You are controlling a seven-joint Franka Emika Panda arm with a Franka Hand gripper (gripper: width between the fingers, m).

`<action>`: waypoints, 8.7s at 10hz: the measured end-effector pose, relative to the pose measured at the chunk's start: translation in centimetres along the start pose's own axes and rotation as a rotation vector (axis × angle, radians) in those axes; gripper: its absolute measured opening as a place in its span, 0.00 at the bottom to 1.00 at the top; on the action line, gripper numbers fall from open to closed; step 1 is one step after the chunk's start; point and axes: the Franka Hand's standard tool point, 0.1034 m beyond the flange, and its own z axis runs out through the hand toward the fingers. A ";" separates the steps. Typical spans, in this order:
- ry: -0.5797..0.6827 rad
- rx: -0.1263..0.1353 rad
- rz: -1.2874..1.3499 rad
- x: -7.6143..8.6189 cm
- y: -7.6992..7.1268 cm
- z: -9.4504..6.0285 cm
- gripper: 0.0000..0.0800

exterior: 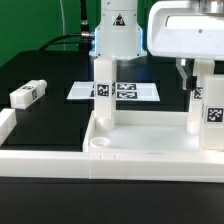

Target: Assemble desk

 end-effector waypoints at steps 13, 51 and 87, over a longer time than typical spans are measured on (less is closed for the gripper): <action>0.007 -0.009 -0.085 0.2 0.2 0.0 0.36; 0.002 -0.005 -0.395 0.6 0.6 -0.1 0.70; 0.011 0.012 -0.113 1.2 18.8 -4.5 0.81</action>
Offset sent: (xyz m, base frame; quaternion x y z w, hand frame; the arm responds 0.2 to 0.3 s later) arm -0.0006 -0.0003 -0.0013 0.0048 0.0005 -0.1310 0.9914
